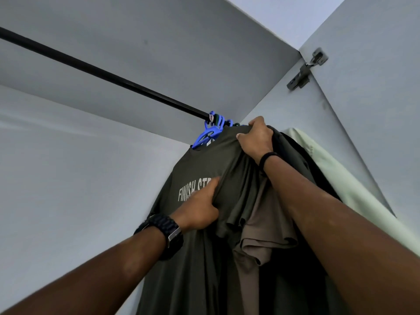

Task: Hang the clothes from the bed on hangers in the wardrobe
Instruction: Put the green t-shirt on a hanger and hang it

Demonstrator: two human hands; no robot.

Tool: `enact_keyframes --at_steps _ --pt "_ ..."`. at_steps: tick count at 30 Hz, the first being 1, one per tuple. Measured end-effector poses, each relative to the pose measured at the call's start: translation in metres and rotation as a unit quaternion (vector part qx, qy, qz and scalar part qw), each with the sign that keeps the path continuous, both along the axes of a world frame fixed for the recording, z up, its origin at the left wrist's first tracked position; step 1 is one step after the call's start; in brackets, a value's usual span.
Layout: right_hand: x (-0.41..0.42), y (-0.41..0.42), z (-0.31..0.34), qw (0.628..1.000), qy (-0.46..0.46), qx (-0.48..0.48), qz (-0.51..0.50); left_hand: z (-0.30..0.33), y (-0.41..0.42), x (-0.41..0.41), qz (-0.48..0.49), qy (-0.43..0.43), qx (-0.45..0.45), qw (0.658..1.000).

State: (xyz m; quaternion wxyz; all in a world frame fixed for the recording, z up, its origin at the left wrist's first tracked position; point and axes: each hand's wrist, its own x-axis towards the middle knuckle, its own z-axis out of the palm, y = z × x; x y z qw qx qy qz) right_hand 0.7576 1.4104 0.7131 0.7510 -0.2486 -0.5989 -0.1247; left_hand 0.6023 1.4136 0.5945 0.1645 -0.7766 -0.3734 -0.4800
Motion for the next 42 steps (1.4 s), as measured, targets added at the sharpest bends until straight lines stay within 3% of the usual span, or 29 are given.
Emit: enact_keyframes --at_steps 12,15,17,23,32,42 --pt "0.002 -0.045 -0.114 0.988 -0.129 -0.077 -0.024 -0.049 -0.045 0.009 -0.058 -0.178 0.051 0.981" --pt "0.003 -0.052 -0.15 0.988 -0.121 -0.093 0.02 -0.069 -0.062 0.017 -0.089 -0.241 0.003 0.967" --pt "0.005 -0.057 -0.169 0.98 -0.11 -0.127 0.108 -0.08 -0.076 0.022 -0.109 -0.261 -0.024 0.959" --pt "0.017 -0.083 -0.219 0.931 -0.117 -0.192 0.289 -0.121 -0.125 0.047 -0.079 -0.288 -0.048 0.953" --pt "0.051 -0.146 -0.318 0.868 -0.144 -0.249 0.405 -0.22 -0.212 0.1 -0.011 -0.413 -0.055 0.909" --pt "0.046 -0.253 -0.45 0.714 -0.19 -0.346 0.577 -0.352 -0.363 0.118 0.059 -0.539 -0.099 0.834"
